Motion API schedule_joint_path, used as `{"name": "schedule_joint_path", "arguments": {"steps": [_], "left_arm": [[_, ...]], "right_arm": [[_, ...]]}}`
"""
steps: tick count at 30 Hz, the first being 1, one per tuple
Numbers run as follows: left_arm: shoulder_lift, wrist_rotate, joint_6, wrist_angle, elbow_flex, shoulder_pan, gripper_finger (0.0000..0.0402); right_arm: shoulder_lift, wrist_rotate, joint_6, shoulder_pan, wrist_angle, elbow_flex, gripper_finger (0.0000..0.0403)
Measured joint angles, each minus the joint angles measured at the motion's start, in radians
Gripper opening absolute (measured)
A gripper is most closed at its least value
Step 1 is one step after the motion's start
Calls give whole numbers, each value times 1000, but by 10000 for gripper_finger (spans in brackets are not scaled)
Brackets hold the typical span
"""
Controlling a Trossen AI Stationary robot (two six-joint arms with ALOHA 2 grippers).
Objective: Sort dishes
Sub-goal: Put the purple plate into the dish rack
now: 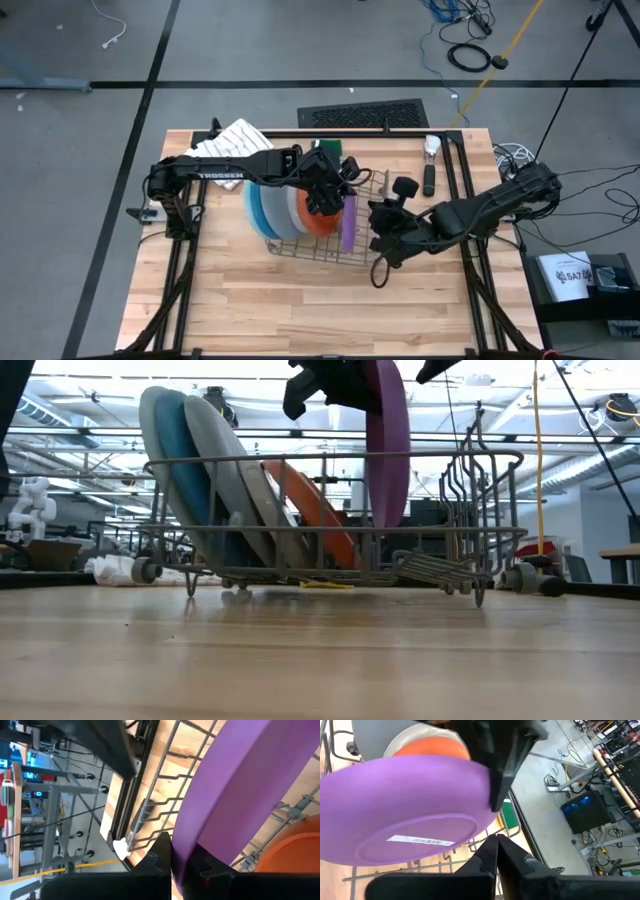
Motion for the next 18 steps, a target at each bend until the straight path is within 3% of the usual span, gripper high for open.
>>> {"name": "schedule_joint_path", "arguments": {"steps": [8,18], "left_arm": [[-21,-35,113,73,1,6,5],[-94,14,5,-24,19,33,5]], "right_arm": [[-6,21,-2,-2,0,0,0],[-6,19,-63,-12,-15,0,0]]}}
